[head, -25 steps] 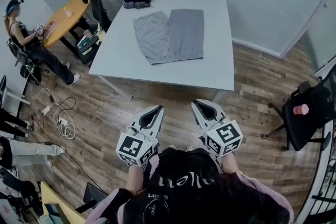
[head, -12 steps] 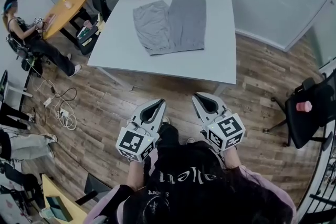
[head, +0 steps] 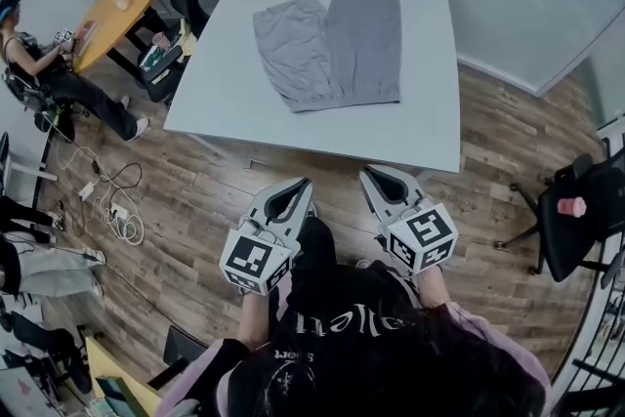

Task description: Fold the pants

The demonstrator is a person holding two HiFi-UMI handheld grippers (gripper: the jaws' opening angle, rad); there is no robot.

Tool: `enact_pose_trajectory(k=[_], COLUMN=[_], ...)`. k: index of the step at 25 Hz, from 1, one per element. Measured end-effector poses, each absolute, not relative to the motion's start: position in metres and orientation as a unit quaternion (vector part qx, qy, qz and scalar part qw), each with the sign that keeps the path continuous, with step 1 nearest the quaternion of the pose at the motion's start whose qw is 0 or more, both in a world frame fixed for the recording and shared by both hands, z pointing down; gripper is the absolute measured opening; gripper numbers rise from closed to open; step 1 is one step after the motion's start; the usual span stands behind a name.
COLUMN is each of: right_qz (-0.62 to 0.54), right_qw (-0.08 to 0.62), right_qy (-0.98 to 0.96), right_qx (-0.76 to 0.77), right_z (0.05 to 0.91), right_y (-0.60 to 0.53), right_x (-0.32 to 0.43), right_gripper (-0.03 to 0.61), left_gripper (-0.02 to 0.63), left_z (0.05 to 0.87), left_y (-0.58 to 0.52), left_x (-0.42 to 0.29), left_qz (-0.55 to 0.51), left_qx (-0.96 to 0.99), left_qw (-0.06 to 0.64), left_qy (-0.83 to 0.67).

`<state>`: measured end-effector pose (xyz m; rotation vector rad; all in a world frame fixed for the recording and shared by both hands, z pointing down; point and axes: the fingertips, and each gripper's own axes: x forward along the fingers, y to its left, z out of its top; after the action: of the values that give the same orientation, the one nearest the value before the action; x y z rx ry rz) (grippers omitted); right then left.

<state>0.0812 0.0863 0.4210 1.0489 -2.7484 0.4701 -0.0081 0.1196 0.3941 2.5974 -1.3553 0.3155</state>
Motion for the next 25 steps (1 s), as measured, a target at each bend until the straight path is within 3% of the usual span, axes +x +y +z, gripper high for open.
enact_pose_trajectory(k=[16, 25], right_qz=[0.182, 0.183], right_qw=[0.110, 0.121], right_qy=[-0.894, -0.882], right_qx=[0.395, 0.417], right_z=[0.438, 0.444], right_y=[-0.031, -0.057], right_x=[-0.032, -0.064], right_gripper=[0.029, 0.029], left_gripper=[0.026, 0.026], left_z=[0.416, 0.422], left_y=[0.001, -0.027], left_x=[-0.121, -0.147], left_qz=[0.116, 0.113], left_qx=[0.900, 0.917], left_qw=[0.123, 0.121], left_qy=[-0.402, -0.363])
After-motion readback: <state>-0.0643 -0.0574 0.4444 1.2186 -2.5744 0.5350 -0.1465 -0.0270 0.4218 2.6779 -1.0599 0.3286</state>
